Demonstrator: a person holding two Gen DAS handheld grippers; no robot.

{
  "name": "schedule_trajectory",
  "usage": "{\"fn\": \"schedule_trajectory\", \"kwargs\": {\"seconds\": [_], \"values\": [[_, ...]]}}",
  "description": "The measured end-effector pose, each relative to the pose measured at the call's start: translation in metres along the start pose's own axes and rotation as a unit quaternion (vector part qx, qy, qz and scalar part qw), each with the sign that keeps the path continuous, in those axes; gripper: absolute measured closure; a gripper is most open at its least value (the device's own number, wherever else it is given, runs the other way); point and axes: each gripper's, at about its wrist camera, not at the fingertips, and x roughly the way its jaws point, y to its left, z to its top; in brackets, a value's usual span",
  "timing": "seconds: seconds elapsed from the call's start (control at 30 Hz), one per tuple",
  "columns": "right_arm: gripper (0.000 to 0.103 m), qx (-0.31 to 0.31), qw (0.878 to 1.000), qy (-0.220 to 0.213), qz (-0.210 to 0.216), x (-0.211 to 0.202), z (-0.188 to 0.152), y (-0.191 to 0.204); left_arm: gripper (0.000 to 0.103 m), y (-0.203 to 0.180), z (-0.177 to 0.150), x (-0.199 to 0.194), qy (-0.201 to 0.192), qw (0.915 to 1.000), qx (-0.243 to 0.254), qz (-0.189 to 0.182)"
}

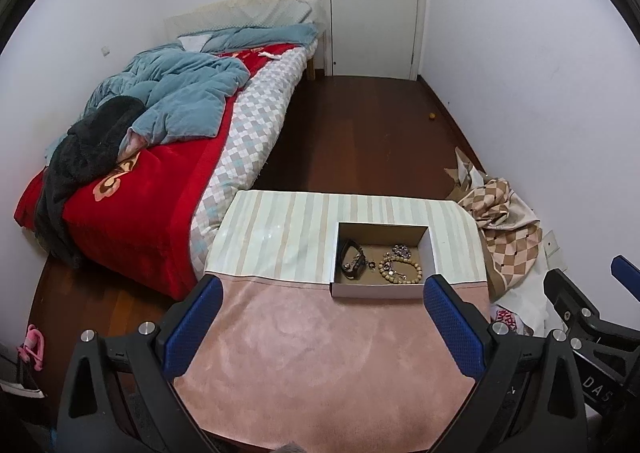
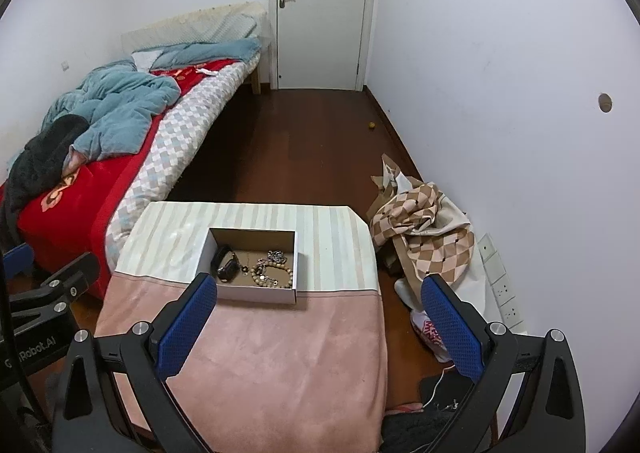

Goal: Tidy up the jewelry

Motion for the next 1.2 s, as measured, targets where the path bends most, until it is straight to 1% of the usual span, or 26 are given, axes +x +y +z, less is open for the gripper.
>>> {"fn": "schedule_trajectory", "kwargs": {"seconds": [0.13,0.23,0.37,0.8,1.2], "values": [[0.000,-0.002,1.000,0.019,-0.001,0.021,0.007,0.002,0.001,-0.001,0.003,0.014,0.017,0.9999,-0.003,-0.002],[0.000,-0.003,1.000,0.026,-0.005,0.031,0.009,0.003,0.001,-0.001,0.003,0.023,0.027,0.9996,-0.004,-0.004],[0.000,-0.008,0.999,0.036,-0.007,0.041,0.010,0.006,0.001,-0.002,0.006,0.029,0.033,0.9994,-0.004,-0.002],[0.000,-0.013,0.999,0.045,-0.007,0.047,0.012,0.009,0.001,0.000,0.007,0.033,0.038,0.9992,-0.007,-0.006],[0.000,-0.013,0.999,0.049,0.000,0.048,0.010,0.012,0.001,0.000,0.007,0.030,0.036,0.9993,-0.004,-0.001]]}}
